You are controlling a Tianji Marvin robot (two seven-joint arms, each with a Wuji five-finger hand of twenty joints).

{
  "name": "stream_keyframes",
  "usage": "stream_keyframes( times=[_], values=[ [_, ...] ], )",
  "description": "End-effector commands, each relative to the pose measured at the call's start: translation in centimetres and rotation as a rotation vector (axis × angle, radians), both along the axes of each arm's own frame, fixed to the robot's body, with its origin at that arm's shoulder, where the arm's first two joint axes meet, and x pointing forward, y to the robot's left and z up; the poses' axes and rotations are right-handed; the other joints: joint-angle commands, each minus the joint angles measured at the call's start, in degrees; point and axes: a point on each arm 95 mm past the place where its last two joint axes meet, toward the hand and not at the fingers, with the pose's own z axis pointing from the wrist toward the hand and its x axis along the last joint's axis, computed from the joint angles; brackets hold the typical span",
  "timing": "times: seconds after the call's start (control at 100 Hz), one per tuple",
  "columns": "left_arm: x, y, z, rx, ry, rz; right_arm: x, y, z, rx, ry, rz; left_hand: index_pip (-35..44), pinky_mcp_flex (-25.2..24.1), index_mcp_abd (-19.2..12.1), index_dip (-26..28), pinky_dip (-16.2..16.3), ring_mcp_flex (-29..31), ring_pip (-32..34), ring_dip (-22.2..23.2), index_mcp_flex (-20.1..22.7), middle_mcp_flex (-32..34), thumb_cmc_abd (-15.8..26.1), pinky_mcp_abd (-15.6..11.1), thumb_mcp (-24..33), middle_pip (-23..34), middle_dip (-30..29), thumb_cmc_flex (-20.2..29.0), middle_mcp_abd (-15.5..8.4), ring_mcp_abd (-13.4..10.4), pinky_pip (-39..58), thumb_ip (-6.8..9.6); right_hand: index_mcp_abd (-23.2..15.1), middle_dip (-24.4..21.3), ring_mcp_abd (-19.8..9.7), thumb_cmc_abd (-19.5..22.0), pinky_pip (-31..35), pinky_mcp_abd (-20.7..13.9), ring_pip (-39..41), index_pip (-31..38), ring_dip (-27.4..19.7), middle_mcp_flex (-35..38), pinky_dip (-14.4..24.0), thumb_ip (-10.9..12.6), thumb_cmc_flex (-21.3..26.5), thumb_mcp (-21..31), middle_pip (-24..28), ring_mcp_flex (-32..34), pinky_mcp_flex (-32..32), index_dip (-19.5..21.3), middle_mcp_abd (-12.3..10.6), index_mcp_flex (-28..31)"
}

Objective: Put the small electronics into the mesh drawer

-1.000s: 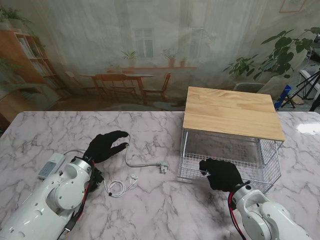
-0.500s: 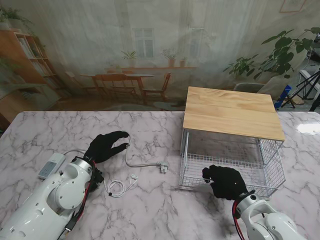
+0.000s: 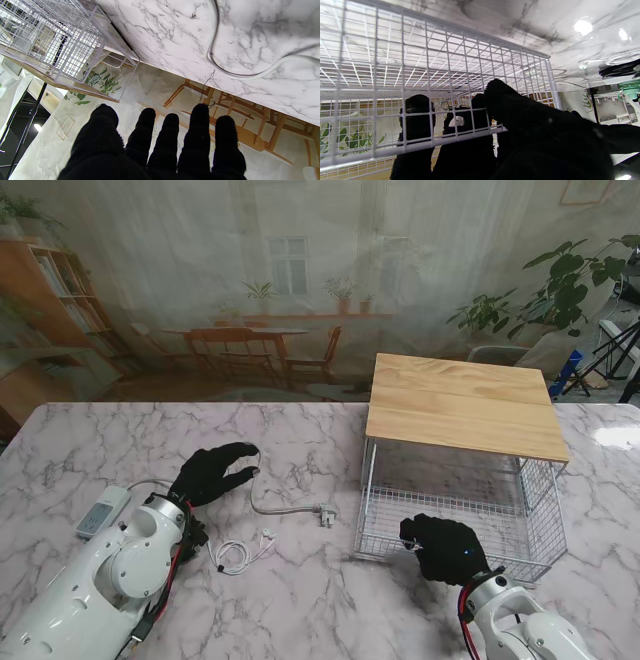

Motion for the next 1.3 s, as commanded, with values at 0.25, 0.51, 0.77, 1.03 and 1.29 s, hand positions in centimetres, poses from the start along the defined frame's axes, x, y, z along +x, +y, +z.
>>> stream_keyframes(
  times=[0.25, 0.51, 0.77, 1.03, 1.29],
  values=[
    [0.0, -0.1, -0.3, 0.012, 0.014, -0.005, -0.9, -0.7, 0.0, -0.037, -0.007, -0.023, -0.77, -1.03, -0.04, -0.35, 0.7, -1.57, -0.28, 0.49, 0.21, -0.36, 2.18, 0.11, -0.65, -0.03, 0.53, -0.81, -0.72, -0.74, -1.22, -1.21, -6.56, 0.69, -1.86, 0.42, -1.15, 2.1, -0.06, 5.2, 1.75, 0.74, -0.36, 2.83, 6.58, 7.83, -0.08, 0.42, -0.14, 4.84, 1.85, 4.38],
    [0.0, -0.2, -0.3, 0.015, 0.019, -0.008, -1.0, -0.8, 0.0, -0.037, -0.004, -0.026, -0.76, -1.04, -0.02, -0.35, 0.69, -1.65, -0.31, 0.47, 0.22, -0.39, 2.18, 0.07, -0.65, -0.03, 0.53, -0.8, -0.76, -0.68, -1.24, -1.21, -4.8, -1.33, 2.39, 5.29, -6.91, 3.27, -11.74, 1.44, 1.74, -4.28, -2.0, 6.42, 1.76, -3.88, -6.52, -1.84, -6.32, -3.16, 4.24, -3.81],
    [0.0, -0.1, -0.3, 0.014, 0.014, -0.005, -1.4, -0.6, 0.3, -0.025, 0.008, -0.021, -0.79, -1.05, -0.07, -0.36, 0.68, -1.66, -0.31, 0.48, 0.14, -0.42, 2.21, 0.08, -0.67, -0.04, 0.52, -0.84, -0.71, -0.72, -1.25, -1.21, 6.47, -17.33, 17.68, 15.17, -19.4, 8.13, -57.2, -32.74, -15.59, -18.01, -8.2, 15.19, -28.04, -19.4, -24.53, -9.0, -25.46, -9.41, 7.94, -10.72],
    [0.0, -0.2, -0.3, 0.016, 0.018, -0.008, -1.9, -0.8, 3.1, 0.016, -0.097, -0.006, -0.79, -1.04, -0.1, -0.36, 0.69, -1.68, -0.33, 0.46, 0.11, -0.46, 2.21, 0.04, -0.66, -0.04, 0.52, -0.83, -0.79, -0.75, -1.23, -1.21, 7.35, -23.37, 20.71, 17.79, -27.61, 10.1, -66.76, -38.57, -23.28, -20.43, -13.05, 15.08, -31.0, -28.32, -30.39, -14.0, -31.94, -10.43, 8.03, -11.06],
    [0.0, 0.1, -0.2, 0.019, 0.007, -0.002, -1.4, -1.1, 8.0, 0.077, -0.233, 0.004, -0.78, -1.05, -0.11, -0.35, 0.64, -1.63, -0.31, 0.46, 0.12, -0.43, 2.22, 0.04, -0.65, -0.02, 0.52, -0.81, -0.71, -0.73, -1.3, -1.21, 6.39, -24.48, 21.11, 19.11, -28.95, 10.36, -66.96, -41.08, -23.65, -19.45, -14.54, 15.61, -29.52, -32.42, -32.62, -15.39, -32.44, -10.92, 7.9, -8.58]
  ],
)
